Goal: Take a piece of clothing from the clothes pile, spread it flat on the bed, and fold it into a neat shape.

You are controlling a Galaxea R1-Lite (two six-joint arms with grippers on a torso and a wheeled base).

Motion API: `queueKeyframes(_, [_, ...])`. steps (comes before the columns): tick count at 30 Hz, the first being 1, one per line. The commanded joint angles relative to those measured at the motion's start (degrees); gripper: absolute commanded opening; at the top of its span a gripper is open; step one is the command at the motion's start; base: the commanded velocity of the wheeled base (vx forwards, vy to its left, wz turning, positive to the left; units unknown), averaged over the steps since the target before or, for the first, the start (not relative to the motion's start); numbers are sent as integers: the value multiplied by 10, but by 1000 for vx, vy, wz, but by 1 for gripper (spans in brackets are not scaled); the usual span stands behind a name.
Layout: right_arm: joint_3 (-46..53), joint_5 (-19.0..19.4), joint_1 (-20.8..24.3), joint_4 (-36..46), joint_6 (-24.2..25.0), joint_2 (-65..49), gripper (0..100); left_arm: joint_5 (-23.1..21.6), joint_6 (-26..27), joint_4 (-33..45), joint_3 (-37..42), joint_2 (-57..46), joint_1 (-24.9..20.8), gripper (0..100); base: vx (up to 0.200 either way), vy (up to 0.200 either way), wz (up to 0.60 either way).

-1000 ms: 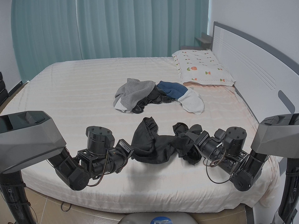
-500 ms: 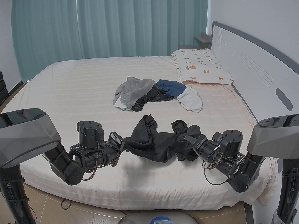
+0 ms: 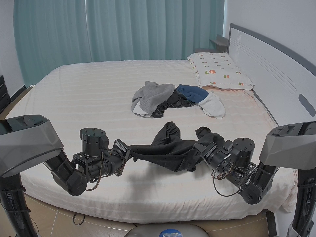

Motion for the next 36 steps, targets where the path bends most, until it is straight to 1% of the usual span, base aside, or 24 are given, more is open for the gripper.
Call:
queueKeyframes(1, [-9, -8, 0, -9, 1, -3, 0, 0, -2, 0, 0, -3, 0, 0, 0, 200, 0])
queueKeyframes(3, [-19, -15, -2, -9, 4, 2, 0, -1, -2, 0, -1, 0, 1, 0, 0, 200, 0])
queueKeyframes(5, [-22, -16, -2, -9, 17, 3, 0, -1, -2, 0, -1, 0, 1, 0, 0, 200, 0])
queueKeyframes(7, [-23, -17, -3, -9, 40, 3, 0, -1, -2, 0, 0, 0, 1, 0, 0, 200, 0])
queueKeyframes(9, [-23, -16, -5, -9, 49, 2, 0, -1, -2, 0, 0, -1, 1, 0, 0, 200, 0])
queueKeyframes(18, [-27, -23, -2, -9, 48, 1, 0, -3, -2, 0, 0, 0, 1, 0, 0, 200, 0])
queueKeyframes(20, [-31, -42, -1, -9, 48, -3, 0, -3, -2, 0, -1, 0, 1, 0, 0, 200, 0])
queueKeyframes(22, [-35, -46, 0, -9, 48, -1, 0, -3, -1, 0, -1, 0, 1, 0, 0, 200, 0])
queueKeyframes(32, [-41, -47, -1, -9, 47, 0, 0, -3, -1, -1, -1, 3, 1, 0, 0, 200, 0])
queueKeyframes(36, [-43, -46, -4, -9, 48, 1, 0, -13, -1, -1, 0, 2, 3, 0, 0, 200, 0])
